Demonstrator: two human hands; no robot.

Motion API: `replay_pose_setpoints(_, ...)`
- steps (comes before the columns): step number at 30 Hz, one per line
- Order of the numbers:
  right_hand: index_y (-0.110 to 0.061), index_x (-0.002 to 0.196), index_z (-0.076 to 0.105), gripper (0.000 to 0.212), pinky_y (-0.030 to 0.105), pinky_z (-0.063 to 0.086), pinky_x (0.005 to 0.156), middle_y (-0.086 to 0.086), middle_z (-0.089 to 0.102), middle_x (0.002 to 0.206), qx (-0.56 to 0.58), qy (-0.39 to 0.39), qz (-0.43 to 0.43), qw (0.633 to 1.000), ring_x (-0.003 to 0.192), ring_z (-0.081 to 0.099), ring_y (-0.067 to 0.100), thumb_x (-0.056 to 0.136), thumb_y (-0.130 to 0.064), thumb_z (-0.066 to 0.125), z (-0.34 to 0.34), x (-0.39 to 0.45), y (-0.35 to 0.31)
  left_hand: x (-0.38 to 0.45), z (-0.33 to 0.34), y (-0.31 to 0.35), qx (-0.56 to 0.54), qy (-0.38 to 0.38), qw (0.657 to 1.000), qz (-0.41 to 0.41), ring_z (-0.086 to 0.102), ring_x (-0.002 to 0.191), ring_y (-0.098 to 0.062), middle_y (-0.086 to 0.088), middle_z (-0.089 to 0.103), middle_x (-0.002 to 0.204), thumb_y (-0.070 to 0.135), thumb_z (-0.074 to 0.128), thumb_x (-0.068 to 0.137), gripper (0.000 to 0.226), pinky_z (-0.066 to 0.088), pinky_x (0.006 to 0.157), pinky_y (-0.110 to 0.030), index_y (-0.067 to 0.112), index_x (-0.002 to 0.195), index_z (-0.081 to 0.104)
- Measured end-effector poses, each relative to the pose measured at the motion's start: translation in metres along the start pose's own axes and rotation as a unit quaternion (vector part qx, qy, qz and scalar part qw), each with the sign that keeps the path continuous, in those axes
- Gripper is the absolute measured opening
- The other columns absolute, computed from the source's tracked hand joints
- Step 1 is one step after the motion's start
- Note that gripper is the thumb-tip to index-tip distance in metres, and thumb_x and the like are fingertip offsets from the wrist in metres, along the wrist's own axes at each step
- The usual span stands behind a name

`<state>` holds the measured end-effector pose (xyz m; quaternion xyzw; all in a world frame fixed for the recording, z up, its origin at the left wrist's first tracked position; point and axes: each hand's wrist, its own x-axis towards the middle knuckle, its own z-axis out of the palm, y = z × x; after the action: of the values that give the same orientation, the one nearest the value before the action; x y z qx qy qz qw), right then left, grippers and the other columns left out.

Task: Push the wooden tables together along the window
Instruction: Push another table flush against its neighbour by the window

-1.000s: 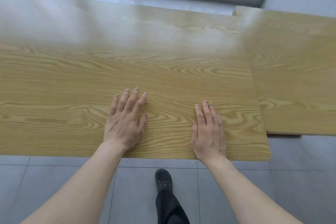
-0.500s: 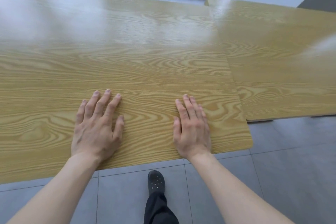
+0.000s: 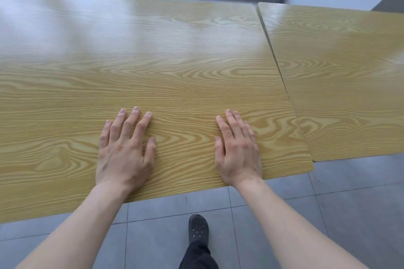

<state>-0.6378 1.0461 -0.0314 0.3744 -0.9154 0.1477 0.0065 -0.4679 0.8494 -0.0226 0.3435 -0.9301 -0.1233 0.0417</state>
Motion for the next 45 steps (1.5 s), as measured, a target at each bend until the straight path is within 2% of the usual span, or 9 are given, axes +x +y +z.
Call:
replay_pose_setpoints(12, -0.020, 0.150, 0.048, 0.054, 0.045, 0.019, 0.127, 0.006, 0.037, 0.163, 0.015, 0.014, -0.008, 1.000, 0.155, 0.025, 0.021, 0.099, -0.034, 0.040, 0.006, 0.039, -0.001, 0.034, 0.001, -0.004, -0.003, 0.010, 1.000, -0.014, 0.012, 0.157, -0.021, 0.003, 0.026, 0.167, 0.052, 0.029, 0.096, 0.063, 0.003, 0.127, -0.044, 0.036, 0.156, 0.031)
replay_pose_setpoints(30, -0.018, 0.151, 0.047, 0.053, 0.044, 0.017, 0.127, 0.006, 0.036, 0.164, 0.025, 0.008, -0.008, 1.000, 0.156, 0.023, 0.021, 0.101, -0.033, 0.041, 0.005, 0.039, 0.000, 0.032, -0.002, 0.001, -0.008, 0.014, 1.000, -0.017, 0.012, 0.157, -0.020, 0.003, 0.027, 0.167, 0.049, 0.030, 0.097, 0.061, 0.003, 0.127, -0.043, 0.033, 0.156, 0.034)
replay_pose_setpoints(39, -0.018, 0.156, 0.038, 0.055, 0.044, 0.013, 0.127, 0.006, 0.028, 0.167, 0.013, -0.055, -0.009, 0.998, 0.158, 0.016, 0.021, 0.104, -0.036, 0.034, -0.006, 0.039, -0.003, 0.031, -0.008, 0.002, 0.008, -0.032, 0.999, -0.023, 0.011, 0.158, -0.022, 0.002, 0.025, 0.168, 0.047, 0.029, 0.097, 0.063, 0.005, 0.127, -0.045, 0.029, 0.157, 0.032)
replay_pose_setpoints(42, -0.016, 0.151, 0.046, 0.056, 0.043, 0.021, 0.126, 0.009, 0.038, 0.162, 0.006, -0.088, -0.020, 0.996, 0.154, 0.027, 0.024, 0.102, -0.038, 0.034, -0.019, 0.047, -0.001, 0.040, -0.022, 0.009, 0.030, -0.070, 0.996, -0.038, 0.020, 0.155, -0.025, -0.002, 0.033, 0.164, 0.051, 0.025, 0.095, 0.065, 0.012, 0.126, -0.045, 0.027, 0.154, 0.039)
replay_pose_setpoints(45, -0.015, 0.149, 0.049, 0.058, 0.039, 0.022, 0.125, 0.009, 0.044, 0.159, 0.015, -0.115, -0.029, 0.993, 0.151, 0.034, 0.023, 0.100, -0.040, 0.031, -0.039, 0.068, 0.002, 0.059, -0.042, 0.019, 0.031, -0.071, 0.996, -0.052, 0.033, 0.150, -0.026, -0.004, 0.044, 0.158, 0.053, 0.024, 0.093, 0.066, 0.019, 0.125, -0.046, 0.024, 0.149, 0.047)
